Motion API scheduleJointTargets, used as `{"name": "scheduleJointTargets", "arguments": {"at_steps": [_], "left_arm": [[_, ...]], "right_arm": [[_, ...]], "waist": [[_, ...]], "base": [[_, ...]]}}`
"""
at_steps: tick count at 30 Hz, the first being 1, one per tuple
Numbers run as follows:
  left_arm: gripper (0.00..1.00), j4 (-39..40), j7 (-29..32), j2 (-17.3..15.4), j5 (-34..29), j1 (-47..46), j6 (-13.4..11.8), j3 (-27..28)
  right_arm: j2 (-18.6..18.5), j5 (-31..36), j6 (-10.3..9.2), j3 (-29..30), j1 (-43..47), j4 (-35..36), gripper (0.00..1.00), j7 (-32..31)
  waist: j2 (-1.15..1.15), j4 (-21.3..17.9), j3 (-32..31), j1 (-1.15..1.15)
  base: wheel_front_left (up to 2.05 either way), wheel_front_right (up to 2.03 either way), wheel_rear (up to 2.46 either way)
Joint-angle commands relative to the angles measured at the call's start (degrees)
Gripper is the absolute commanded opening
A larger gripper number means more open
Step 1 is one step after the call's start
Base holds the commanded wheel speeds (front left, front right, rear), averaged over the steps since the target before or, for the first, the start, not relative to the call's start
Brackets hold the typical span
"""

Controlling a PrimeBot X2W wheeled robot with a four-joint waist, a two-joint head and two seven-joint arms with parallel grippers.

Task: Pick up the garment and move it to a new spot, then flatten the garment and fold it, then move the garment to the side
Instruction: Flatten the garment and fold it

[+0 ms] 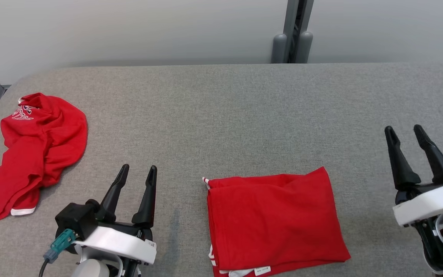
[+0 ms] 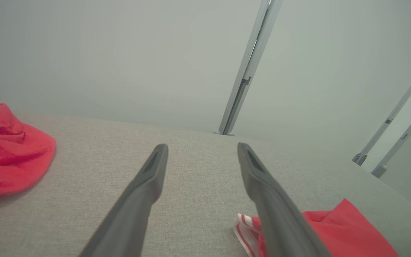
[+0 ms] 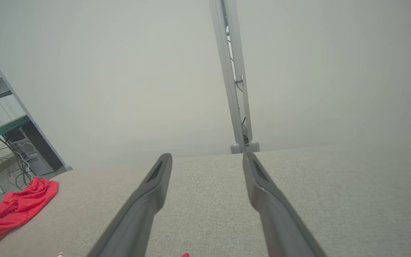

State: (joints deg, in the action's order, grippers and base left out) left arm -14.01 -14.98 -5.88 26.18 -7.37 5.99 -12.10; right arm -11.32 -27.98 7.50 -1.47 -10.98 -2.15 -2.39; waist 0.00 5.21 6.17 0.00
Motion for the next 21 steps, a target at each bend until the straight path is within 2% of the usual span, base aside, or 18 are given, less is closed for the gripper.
{"name": "scheduleJointTargets", "arguments": {"at_steps": [1, 4, 10, 15, 18, 21], "left_arm": [[1.0, 0.01, -0.17, 0.13, -0.87, -0.38, 0.24, 0.14], [1.0, 0.09, -0.17, 0.17, -1.16, -0.24, 0.38, 0.44], [1.0, 0.85, -0.17, 0.71, -3.41, 0.89, 0.54, 1.48], [1.0, 2.66, -0.17, 1.73, -5.98, 2.33, 0.7, 3.29], [1.0, 4.88, -0.17, 2.11, -8.64, 3.01, -0.16, 4.77], [1.0, 6.22, -0.17, 2.53, -8.67, 4.2, -0.35, 6.04]], "right_arm": [[-0.08, 1.9, -0.02, 0.55, 1.21, -0.84, 1.0, 3.07], [-0.07, 4.53, -0.02, 1.21, 1.72, -1.81, 1.0, 6.64], [2.5, 8.42, -0.02, 2.3, 3.77, -5.09, 1.0, 14.1], [3.43, 11.26, -0.02, 0.87, 4.8, -8.52, 1.0, 16.34], [3.78, 11.37, -0.02, 0.57, 5.01, -9.14, 1.0, 16.85], [3.27, 11.45, -0.02, -0.57, 5.16, -9.5, 1.0, 17.29]], "waist": [[0.0, -0.3, 0.13, 0.0], [0.0, -0.58, 0.21, 0.0], [0.0, -0.87, -0.03, 0.0], [0.0, -0.3, -0.35, 0.0], [0.0, 0.05, -0.47, 0.0], [0.0, 0.41, -0.74, 0.0]], "base": [[0.0, 0.0, 0.0], [0.0, 0.0, 0.0], [0.0, 0.0, 0.0], [0.0, 0.0, 0.0], [0.0, 0.0, 0.0], [0.0, 0.0, 0.0]]}}
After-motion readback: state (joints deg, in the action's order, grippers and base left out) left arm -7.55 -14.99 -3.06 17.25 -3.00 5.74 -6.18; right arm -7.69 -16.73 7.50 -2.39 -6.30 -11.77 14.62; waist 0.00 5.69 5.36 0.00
